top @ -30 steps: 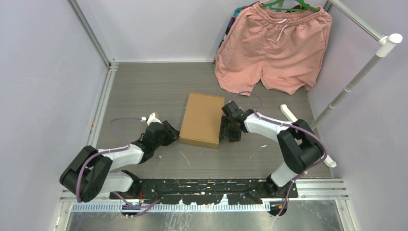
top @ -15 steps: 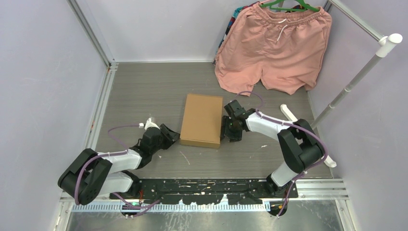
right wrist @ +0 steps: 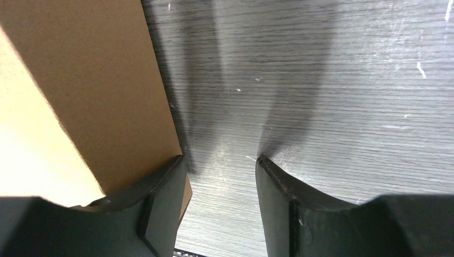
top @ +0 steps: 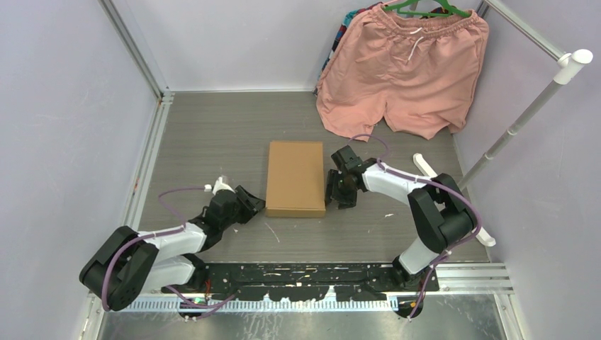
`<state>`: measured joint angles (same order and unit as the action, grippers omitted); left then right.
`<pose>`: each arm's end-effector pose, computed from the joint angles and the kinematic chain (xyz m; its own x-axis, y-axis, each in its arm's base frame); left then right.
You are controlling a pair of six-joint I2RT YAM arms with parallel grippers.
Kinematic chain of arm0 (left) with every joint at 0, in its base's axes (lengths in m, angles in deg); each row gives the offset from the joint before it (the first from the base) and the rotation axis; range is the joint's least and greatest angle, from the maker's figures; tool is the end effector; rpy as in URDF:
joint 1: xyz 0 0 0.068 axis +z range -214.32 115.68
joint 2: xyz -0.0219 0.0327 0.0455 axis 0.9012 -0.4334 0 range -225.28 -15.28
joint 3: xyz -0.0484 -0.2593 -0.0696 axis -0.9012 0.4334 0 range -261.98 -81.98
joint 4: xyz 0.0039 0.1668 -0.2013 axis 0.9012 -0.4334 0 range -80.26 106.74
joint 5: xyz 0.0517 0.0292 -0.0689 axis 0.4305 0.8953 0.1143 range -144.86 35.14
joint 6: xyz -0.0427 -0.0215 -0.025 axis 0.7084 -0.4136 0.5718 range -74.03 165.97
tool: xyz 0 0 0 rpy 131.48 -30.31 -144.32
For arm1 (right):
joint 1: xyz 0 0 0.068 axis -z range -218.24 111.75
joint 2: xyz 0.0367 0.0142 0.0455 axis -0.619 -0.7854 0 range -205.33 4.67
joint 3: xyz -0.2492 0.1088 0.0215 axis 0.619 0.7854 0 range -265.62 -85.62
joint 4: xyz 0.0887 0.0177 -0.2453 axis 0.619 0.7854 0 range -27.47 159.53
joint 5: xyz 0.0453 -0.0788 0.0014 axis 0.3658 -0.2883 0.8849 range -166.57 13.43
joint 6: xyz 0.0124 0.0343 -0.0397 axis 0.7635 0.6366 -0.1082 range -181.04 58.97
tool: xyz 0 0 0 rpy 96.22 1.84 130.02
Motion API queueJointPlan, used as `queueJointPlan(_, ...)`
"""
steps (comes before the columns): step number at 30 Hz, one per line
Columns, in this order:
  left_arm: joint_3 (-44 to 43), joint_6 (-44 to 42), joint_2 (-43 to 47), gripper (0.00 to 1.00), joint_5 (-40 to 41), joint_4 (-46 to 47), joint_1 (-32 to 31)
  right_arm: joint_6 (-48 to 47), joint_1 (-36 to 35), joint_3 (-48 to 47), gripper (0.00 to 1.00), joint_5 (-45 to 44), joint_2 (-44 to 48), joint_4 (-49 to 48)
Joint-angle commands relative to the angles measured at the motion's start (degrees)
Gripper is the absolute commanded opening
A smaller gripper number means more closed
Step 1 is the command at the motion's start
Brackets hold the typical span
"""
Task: Fold the paper box
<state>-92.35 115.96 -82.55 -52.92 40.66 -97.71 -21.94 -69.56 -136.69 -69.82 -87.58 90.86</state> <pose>0.1626 -0.1058 0.1248 -0.6502 -0.6962 -0.3043 -0.2469 0.5723 -0.7820 0.2478 0.1556 0.1586 -0.9687 0.1437 -0.2023 0.0769 0.9489 0.3061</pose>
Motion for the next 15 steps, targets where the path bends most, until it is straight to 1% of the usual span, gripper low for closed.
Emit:
queueJointPlan(1,-4.01,-0.22,1.16,0.48,-22.71,3.15,-6.08,2.16,-1.23,-1.09,0.59,4.19,-2.20,-10.50)
queueJointPlan(3,-4.74,-3.76,4.14,0.49,-21.03,-5.82,-6.05,0.94,0.48,-0.60,0.60,4.24,-0.98,-8.99)
queueJointPlan(8,-5.84,-9.33,14.24,0.51,-13.15,-25.81,-6.06,-2.10,4.06,0.12,0.60,4.30,1.28,-5.74)
queueJointPlan(11,-5.55,-9.68,18.81,0.51,-10.92,-30.37,-5.98,-2.51,5.02,0.23,0.60,4.80,1.59,-5.45)
queueJointPlan(15,-5.22,-9.76,20.02,0.35,-10.01,-31.47,-5.93,-2.67,5.14,-0.25,0.60,5.16,0.82,-5.40)
